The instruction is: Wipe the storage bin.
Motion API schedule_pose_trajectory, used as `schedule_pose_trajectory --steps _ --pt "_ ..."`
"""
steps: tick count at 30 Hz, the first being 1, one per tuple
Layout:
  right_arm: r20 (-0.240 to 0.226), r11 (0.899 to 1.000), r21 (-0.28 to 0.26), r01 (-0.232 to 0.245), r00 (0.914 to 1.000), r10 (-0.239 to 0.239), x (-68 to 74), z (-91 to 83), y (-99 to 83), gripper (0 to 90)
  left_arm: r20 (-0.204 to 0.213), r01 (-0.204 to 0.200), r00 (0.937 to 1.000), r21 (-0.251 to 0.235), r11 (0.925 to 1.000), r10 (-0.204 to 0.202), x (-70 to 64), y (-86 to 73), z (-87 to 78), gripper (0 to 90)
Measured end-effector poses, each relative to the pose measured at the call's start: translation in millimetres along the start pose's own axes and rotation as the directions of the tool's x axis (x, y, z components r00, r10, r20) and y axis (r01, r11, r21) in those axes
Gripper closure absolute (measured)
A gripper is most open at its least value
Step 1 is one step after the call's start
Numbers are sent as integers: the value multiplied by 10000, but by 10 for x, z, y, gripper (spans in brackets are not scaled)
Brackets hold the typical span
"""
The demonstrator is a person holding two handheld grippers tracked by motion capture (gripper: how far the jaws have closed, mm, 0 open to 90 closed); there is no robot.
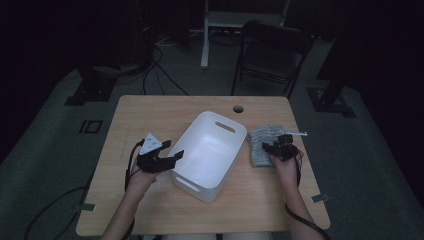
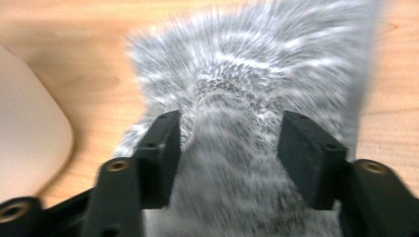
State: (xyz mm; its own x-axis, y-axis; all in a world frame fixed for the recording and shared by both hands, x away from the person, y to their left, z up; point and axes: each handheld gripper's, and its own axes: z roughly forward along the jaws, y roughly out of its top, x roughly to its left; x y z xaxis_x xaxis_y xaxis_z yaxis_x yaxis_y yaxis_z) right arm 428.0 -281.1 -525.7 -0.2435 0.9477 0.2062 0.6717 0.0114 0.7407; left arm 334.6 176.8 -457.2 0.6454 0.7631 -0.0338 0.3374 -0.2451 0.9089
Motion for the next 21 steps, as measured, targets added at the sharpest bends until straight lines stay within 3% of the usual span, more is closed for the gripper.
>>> schedule_pose_trajectory --steps 4,7,11,14,17,18,21 --pt "-245 9994 -233 -249 9994 243 -19 -34 26 324 19 84 10000 -86 9999 -84 8 2 -11 331" --pt "-675 9997 -171 -154 9976 142 -9 -68 30 249 61 235 9997 -180 9996 -234 10 12 -30 290" --pt "-1017 9979 -642 62 9947 -127 38 -160 30 179 -28 338 9994 -440 9985 -340 4 47 -77 283" --pt "-1024 9924 -1195 293 9939 -417 96 -250 20 165 -57 424 9991 -555 9976 -428 -1 66 -109 268" --pt "-1162 9904 -1314 424 9915 -578 124 -307 16 165 34 383 9993 -582 9976 -381 3 66 -119 257" --pt "-1104 9890 -1362 581 9912 -735 148 -362 13 165 177 603 9981 -671 9959 -592 18 60 -128 234" --pt "-1160 9875 -1442 640 9899 -811 164 -408 7 165 190 703 9974 -723 9949 -691 27 63 -140 182"
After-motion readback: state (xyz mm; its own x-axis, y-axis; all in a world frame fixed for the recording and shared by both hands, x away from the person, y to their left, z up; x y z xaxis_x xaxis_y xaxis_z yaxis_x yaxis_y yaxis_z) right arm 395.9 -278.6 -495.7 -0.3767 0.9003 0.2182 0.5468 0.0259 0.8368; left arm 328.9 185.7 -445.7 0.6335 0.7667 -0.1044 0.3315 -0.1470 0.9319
